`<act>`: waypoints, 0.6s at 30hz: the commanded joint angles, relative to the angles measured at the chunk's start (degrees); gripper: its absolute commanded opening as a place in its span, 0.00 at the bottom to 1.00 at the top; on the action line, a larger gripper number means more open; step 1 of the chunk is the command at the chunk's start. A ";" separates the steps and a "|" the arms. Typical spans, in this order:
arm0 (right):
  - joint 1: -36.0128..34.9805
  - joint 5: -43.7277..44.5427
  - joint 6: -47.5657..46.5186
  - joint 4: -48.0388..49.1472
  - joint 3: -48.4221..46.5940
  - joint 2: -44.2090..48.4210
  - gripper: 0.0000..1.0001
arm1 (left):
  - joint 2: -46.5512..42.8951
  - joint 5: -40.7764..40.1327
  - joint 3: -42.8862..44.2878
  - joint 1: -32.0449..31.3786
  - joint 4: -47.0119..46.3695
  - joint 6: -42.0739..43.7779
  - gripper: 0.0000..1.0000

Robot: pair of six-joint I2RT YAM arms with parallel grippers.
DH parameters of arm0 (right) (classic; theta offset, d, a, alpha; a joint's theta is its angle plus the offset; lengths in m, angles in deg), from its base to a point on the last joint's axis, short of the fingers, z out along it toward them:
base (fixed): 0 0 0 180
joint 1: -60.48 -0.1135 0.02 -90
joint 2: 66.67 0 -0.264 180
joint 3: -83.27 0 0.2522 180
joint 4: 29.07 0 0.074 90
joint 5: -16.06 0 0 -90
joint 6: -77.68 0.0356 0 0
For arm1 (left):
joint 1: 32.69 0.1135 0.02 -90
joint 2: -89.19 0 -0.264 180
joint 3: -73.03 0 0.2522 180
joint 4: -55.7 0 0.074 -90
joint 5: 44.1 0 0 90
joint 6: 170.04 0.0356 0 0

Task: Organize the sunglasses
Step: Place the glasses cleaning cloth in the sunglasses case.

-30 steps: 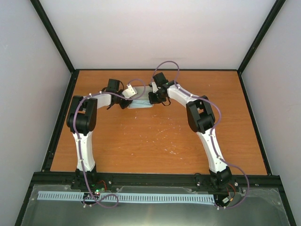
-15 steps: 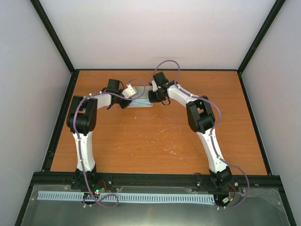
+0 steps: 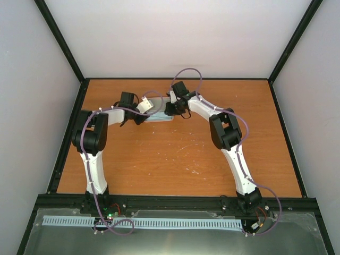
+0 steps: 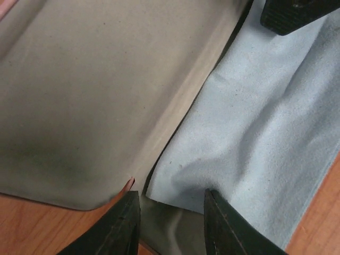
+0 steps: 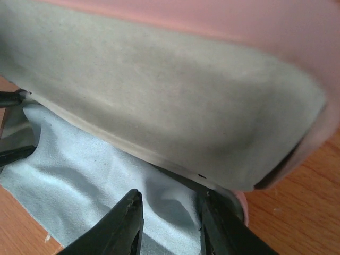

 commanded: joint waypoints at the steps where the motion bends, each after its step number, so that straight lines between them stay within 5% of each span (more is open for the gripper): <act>1: -0.04 2.62 -0.41 0.12 0.54 2.04 0.35 | -2.15 -1.72 -1.00 0.31 -0.43 -1.06 0.37; 6: 0.04 7.05 -0.10 2.70 5.59 9.16 0.52 | -2.49 -2.28 -2.50 0.10 -1.33 -1.18 0.39; 14: 2.81 19.03 4.77 5.76 18.95 23.65 0.59 | -3.02 -2.87 -3.75 -0.35 -2.71 -1.37 0.48; 18: 9.24 25.84 11.88 -6.51 23.32 27.15 0.53 | -2.85 -2.96 -3.70 -0.64 -2.91 -1.61 0.48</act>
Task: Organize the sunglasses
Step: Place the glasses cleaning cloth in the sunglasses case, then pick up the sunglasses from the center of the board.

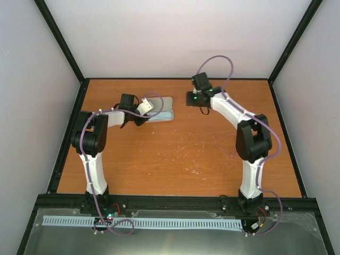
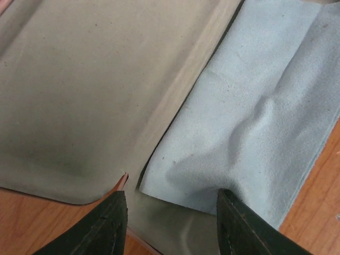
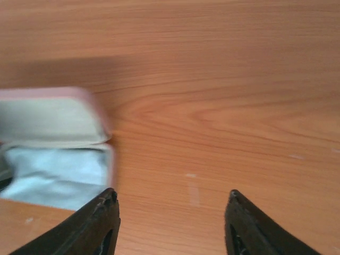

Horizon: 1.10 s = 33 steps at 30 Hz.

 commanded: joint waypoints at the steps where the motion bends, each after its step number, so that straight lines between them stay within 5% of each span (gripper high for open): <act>1: 7.93 9.13 8.02 -12.63 4.84 2.94 0.51 | -1.15 -1.56 -0.45 -0.13 0.11 -0.91 0.48; 8: 16.81 11.64 10.38 -20.55 21.21 15.15 0.50 | -0.16 -1.52 1.33 -0.22 0.22 -1.21 0.48; 16: 21.21 12.67 11.54 -26.11 28.27 22.02 0.51 | 1.39 -0.68 4.00 -0.22 1.03 -1.92 0.48; 33: 23.82 9.40 9.11 -22.98 31.16 14.08 0.38 | 1.48 -1.18 3.80 -0.22 1.67 -2.45 0.47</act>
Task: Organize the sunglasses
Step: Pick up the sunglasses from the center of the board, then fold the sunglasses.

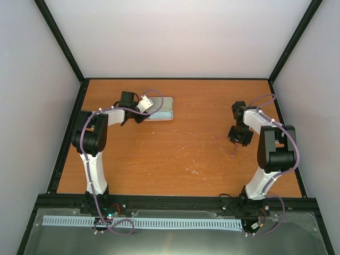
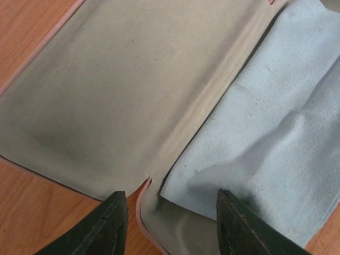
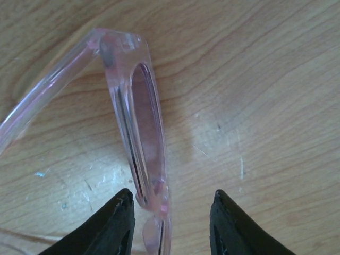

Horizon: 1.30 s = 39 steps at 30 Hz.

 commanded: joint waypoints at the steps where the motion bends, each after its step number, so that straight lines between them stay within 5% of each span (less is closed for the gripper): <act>1: 0.39 -1.50 -0.60 1.91 -0.65 -3.09 0.37 | 0.89 -0.48 1.10 0.02 0.89 -1.05 0.47; 4: 0.39 -2.22 -1.06 2.40 -0.63 -4.95 0.30 | 0.71 -0.79 0.75 0.04 0.87 -1.07 0.47; 9: 0.39 -2.23 -1.26 2.90 0.25 -5.78 0.04 | 0.37 -1.06 0.21 0.02 0.84 -0.95 0.47; 17: 0.22 -7.92 -4.79 5.22 -0.86 -0.99 0.03 | -1.01 -1.20 0.42 -0.07 0.68 -2.73 0.50; 23: 0.08 -34.76 -10.89 19.94 -1.14 4.38 0.03 | -3.29 -2.33 0.91 -0.38 0.65 -5.88 0.59; 28: -1.02 -60.69 -9.14 33.85 -2.28 -0.47 0.03 | -5.11 -9.54 2.36 -0.86 -1.50 -8.19 0.64; 33: -5.88 -72.23 -14.15 29.81 -12.61 -8.55 0.03 | -5.79 -16.10 6.00 -0.86 -2.78 -10.42 0.70; 39: -9.76 -75.46 -19.51 21.84 -23.64 -16.09 0.03 | -4.71 -22.79 13.92 -0.86 -1.29 -12.63 0.86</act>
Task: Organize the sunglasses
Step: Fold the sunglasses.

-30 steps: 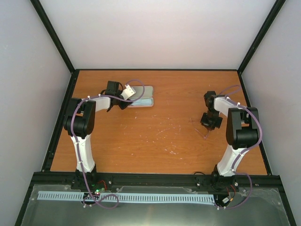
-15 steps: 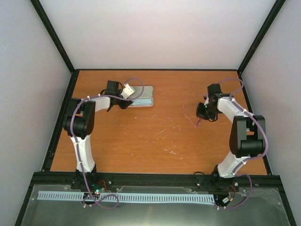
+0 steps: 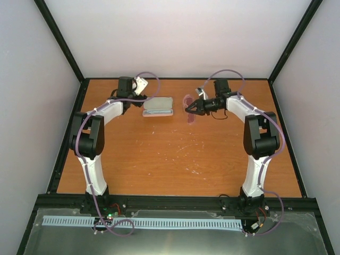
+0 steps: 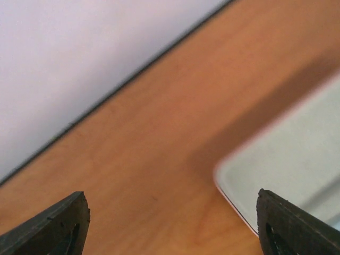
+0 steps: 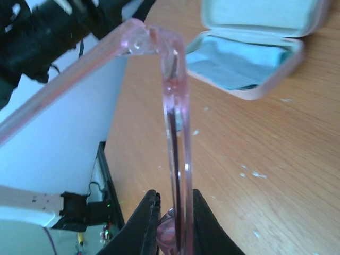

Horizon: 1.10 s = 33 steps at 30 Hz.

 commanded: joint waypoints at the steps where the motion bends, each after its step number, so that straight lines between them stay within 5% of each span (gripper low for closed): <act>1: -1.97 -6.69 -4.30 -4.40 -5.28 -2.95 0.03 | -0.98 -6.23 8.03 -0.23 0.66 -3.40 0.86; 5: -2.37 -4.55 -1.48 -1.58 -5.71 -3.98 0.03 | -3.01 0.14 10.27 -0.16 2.75 -6.86 0.79; 8: -2.59 -3.24 -0.92 -1.64 -6.36 -4.68 0.03 | -5.92 11.86 10.88 -0.06 4.65 -11.40 0.46; 11: -4.10 -2.76 -0.48 -1.50 -6.95 -5.23 0.03 | -8.66 25.70 11.12 -0.07 5.66 -15.79 0.32; 18: -6.12 -2.45 0.71 -0.76 -8.19 -5.95 0.03 | -9.72 37.81 11.96 -2.65 6.97 -18.82 0.28; 33: -8.10 -2.79 2.19 -0.46 -11.54 -5.41 0.03 | -8.28 42.64 9.94 -8.12 4.27 -21.80 0.23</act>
